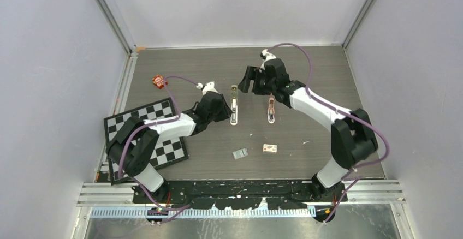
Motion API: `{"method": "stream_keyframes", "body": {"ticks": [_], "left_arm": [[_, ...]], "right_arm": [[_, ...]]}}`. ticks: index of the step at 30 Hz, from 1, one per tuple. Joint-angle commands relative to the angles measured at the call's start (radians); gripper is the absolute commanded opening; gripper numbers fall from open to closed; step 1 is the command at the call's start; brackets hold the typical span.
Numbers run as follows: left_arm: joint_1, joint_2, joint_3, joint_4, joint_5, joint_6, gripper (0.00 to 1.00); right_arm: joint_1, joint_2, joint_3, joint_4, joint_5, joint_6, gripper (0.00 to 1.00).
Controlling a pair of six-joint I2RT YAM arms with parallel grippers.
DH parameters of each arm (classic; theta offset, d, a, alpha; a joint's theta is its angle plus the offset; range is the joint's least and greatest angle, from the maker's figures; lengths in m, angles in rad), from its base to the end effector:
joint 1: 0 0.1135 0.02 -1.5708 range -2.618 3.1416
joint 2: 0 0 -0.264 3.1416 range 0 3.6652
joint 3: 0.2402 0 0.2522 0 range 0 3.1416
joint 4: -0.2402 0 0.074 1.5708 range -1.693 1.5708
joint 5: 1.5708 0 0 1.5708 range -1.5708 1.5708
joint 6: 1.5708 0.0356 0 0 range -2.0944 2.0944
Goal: Load the staples into the stapler
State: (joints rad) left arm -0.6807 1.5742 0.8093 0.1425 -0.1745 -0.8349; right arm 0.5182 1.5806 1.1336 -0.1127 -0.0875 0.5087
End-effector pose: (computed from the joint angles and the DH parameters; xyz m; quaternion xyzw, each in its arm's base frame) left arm 0.2586 -0.2015 0.1876 -0.1079 0.8806 -0.2564 0.3837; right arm 0.3131 0.1821 0.2676 -0.0253 0.8740 0.2710 0.4026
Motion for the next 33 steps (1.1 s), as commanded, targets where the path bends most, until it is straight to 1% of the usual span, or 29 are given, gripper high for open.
{"method": "stream_keyframes", "body": {"ticks": [1, 3, 8, 11, 14, 17, 20, 22, 27, 30, 33], "left_arm": [[0.011, 0.055, 0.008, 0.110, 0.058, 0.003, 0.34], [0.013, 0.080, 0.003, 0.146, 0.078, 0.004, 0.34], [0.018, 0.123, 0.009, 0.164, 0.084, 0.014, 0.32], [0.019, 0.133, 0.011, 0.165, 0.079, 0.025, 0.29], [0.019, 0.142, 0.021, 0.150, 0.067, 0.044, 0.26], [0.018, 0.153, 0.030, 0.143, 0.063, 0.058, 0.24], [0.019, 0.173, 0.039, 0.142, 0.062, 0.063, 0.22], [0.019, 0.186, 0.043, 0.143, 0.066, 0.062, 0.22], [0.019, 0.202, 0.050, 0.135, 0.055, 0.065, 0.20], [0.019, 0.204, 0.059, 0.100, 0.040, 0.074, 0.20], [0.018, 0.197, 0.050, 0.096, 0.032, 0.070, 0.20]], "right_arm": [[-0.049, 0.117, 0.141, 0.081, -0.184, -0.023, 0.81], [-0.070, 0.177, 0.187, 0.091, -0.251, -0.023, 0.79], [-0.100, 0.305, 0.294, 0.099, -0.385, -0.018, 0.67], [-0.103, 0.382, 0.368, 0.080, -0.436, -0.025, 0.66], [-0.103, 0.430, 0.405, 0.070, -0.474, -0.028, 0.64], [-0.103, 0.452, 0.416, 0.065, -0.513, -0.036, 0.53], [-0.104, 0.445, 0.410, 0.048, -0.538, -0.045, 0.43], [-0.103, 0.426, 0.393, 0.044, -0.553, -0.048, 0.40], [-0.102, 0.349, 0.318, 0.023, -0.569, -0.051, 0.38], [-0.095, 0.289, 0.243, 0.004, -0.550, -0.056, 0.38], [-0.086, 0.232, 0.162, 0.019, -0.536, -0.057, 0.38]]}}
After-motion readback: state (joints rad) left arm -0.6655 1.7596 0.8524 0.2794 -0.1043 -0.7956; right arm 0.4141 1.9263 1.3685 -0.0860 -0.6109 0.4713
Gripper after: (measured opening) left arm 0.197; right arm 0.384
